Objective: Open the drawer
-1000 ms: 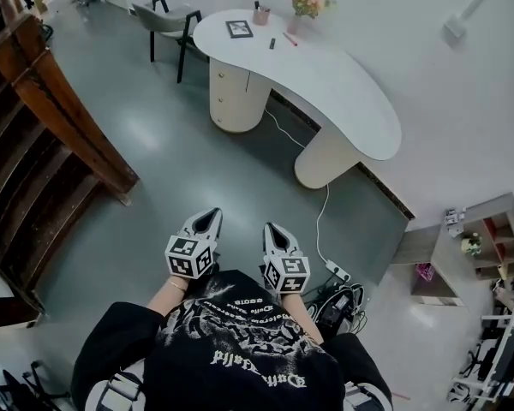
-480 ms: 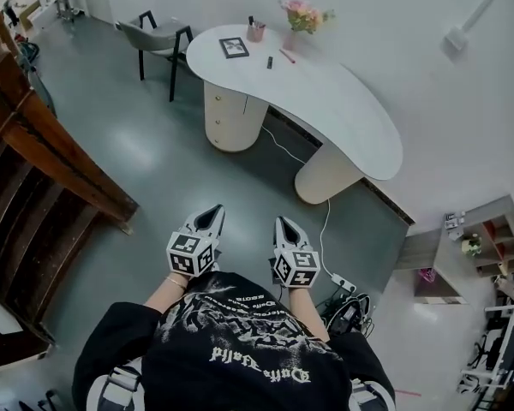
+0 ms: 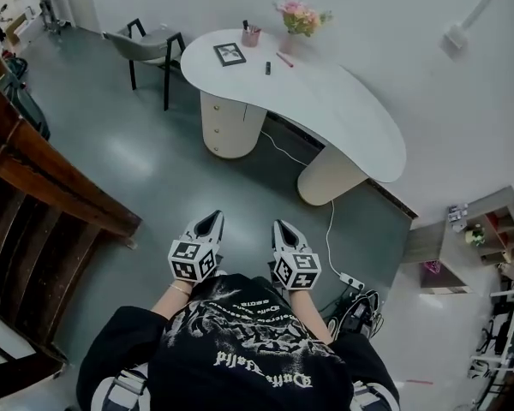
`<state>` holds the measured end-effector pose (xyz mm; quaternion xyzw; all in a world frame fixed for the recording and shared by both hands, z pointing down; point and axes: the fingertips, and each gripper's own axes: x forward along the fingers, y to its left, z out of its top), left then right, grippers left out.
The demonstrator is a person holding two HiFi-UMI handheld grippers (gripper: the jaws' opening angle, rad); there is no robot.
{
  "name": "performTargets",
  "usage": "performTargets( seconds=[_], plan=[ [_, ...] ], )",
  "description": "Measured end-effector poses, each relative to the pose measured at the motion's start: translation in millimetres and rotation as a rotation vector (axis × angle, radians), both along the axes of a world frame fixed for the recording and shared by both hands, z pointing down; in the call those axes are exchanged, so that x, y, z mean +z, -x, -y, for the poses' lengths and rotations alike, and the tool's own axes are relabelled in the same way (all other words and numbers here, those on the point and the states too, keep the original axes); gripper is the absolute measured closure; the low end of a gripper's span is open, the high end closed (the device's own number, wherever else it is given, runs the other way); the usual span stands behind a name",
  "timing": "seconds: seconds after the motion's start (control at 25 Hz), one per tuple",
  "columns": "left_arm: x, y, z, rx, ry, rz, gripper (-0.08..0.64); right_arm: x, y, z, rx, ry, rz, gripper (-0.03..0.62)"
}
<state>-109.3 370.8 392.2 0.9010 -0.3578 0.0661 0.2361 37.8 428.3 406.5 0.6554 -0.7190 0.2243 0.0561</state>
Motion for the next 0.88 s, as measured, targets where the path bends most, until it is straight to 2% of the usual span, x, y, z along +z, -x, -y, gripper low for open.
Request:
performTargets(
  seconds=[0.44,0.68,0.88],
  plan=[
    [17.0,4.3,11.0,-0.037,0.015,0.047,0.535,17.1,12.6,24.9,-0.104,0.04,0.051,0.566],
    [29.0,-3.6,41.9,-0.098,0.028,0.069,0.535,28.8,-0.7,66.0,-0.161,0.043,0.074,0.566],
    [34.1,-26.7,80.8,-0.119,0.023,0.091,0.535,36.7,-24.8,113.5,-0.191,0.041,0.087,0.566]
  ],
)
